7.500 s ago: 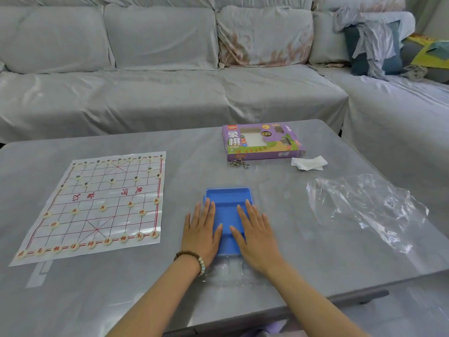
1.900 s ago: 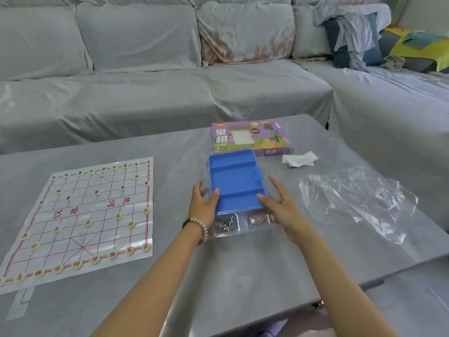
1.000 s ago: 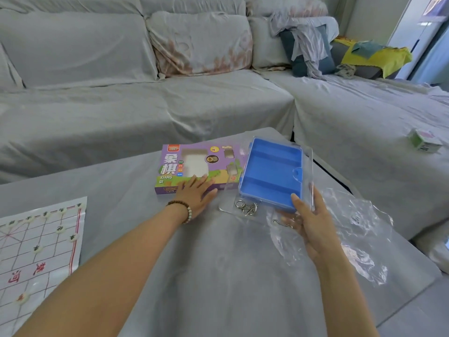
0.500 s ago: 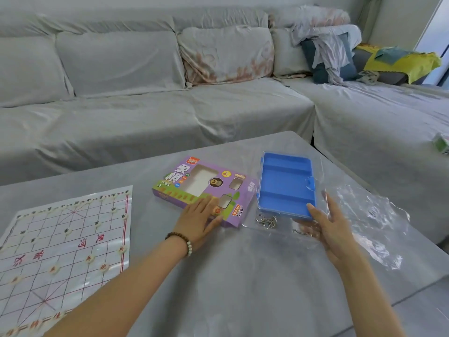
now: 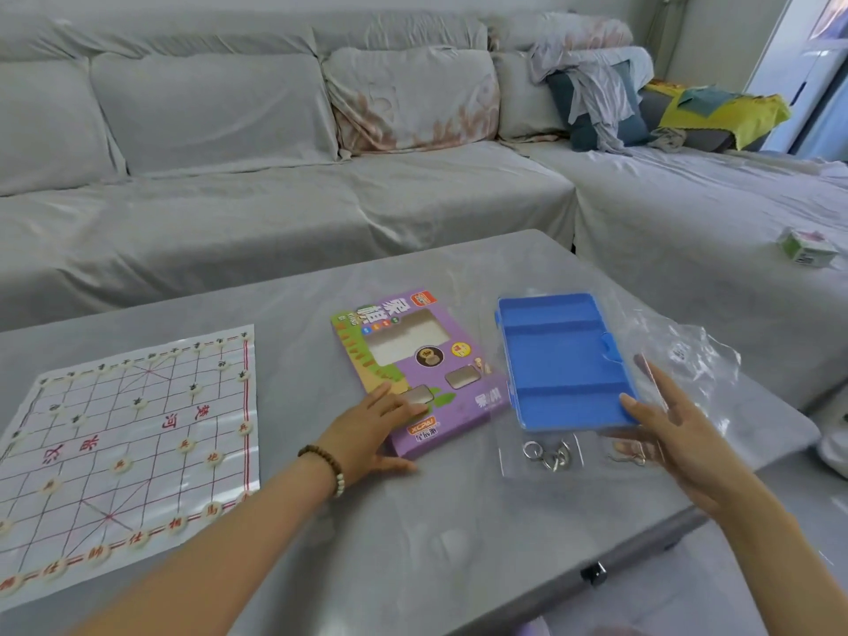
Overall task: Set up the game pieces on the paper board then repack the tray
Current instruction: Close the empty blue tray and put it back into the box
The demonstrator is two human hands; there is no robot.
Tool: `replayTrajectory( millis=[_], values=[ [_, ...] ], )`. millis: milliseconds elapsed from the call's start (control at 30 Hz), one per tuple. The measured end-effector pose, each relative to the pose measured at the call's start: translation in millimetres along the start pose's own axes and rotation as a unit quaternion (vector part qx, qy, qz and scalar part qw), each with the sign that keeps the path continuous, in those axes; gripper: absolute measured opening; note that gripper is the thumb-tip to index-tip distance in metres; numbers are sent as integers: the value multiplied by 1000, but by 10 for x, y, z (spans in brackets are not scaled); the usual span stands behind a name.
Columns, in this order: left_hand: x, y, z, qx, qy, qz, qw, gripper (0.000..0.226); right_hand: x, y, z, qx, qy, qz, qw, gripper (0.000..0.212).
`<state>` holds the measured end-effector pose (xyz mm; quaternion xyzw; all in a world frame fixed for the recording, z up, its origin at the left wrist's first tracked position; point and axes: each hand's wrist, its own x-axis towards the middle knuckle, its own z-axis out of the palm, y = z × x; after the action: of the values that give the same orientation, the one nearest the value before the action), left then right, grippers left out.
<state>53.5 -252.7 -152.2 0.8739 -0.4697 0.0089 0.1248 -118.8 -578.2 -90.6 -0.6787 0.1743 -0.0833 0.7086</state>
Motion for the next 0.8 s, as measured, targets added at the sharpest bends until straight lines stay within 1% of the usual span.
replayTrajectory(
  millis=[33,100,133,167,200,233,267,300,333,367,400,433,467,500,533,567,600,667,733,800],
  values=[
    [-44,3,-29,39,24,26,999,81,-67,24,-22,-9,-13,7,1000,105],
    [-109,-26,11,108,68,66,990,69,-178,69,-58,-7,-23,17,1000,75],
    [-133,-63,45,117,86,83,986,65,-226,79,-63,-9,-25,23,999,66],
    [-152,-100,97,122,109,101,981,61,-253,96,-74,-16,-31,30,999,63],
    [-177,-119,114,108,121,105,981,57,-273,106,-80,-21,-41,37,998,65],
    [-204,-129,135,92,138,102,981,55,-293,105,-73,-24,-54,47,997,72],
    [-232,-105,126,64,142,84,984,55,-316,97,-60,-24,-67,55,996,84],
    [-244,-69,111,55,164,63,983,60,-333,108,-66,-23,-80,61,995,93],
    [-249,-9,57,22,163,22,986,71,-352,121,-79,-24,-89,68,993,93],
    [-255,40,12,-23,163,-30,986,83,-370,133,-97,-24,-96,71,993,85],
    [-257,82,-37,-79,137,-90,983,92,-394,129,-114,-17,-106,76,991,74],
    [-254,103,-74,-131,128,-135,974,95,-419,128,-135,-9,-116,85,990,67],
    [-237,114,-103,-177,134,-161,962,91,-443,134,-160,-10,-126,97,987,64],
    [-214,132,-126,-219,144,-177,949,80,-461,146,-191,-13,-140,111,984,62],
    [-189,130,-131,-262,154,-195,933,65,-483,145,-205,-18,-152,126,980,60],
    [-158,130,-122,-309,167,-218,910,45,-504,139,-202,-20,-164,138,976,57],
    [-126,139,-134,-354,180,-243,885,31,-513,135,-198,-21,-181,150,972,55],
    [-79,148,-145,-419,197,-285,839,23,-517,135,-161,-34,-229,163,959,54],
    [-58,166,-162,-429,198,-311,825,25,-481,160,-116,-49,-278,175,943,61],
    [-46,191,-163,-435,199,-327,815,26,-408,196,-62,-64,-303,184,933,66]
  ],
)
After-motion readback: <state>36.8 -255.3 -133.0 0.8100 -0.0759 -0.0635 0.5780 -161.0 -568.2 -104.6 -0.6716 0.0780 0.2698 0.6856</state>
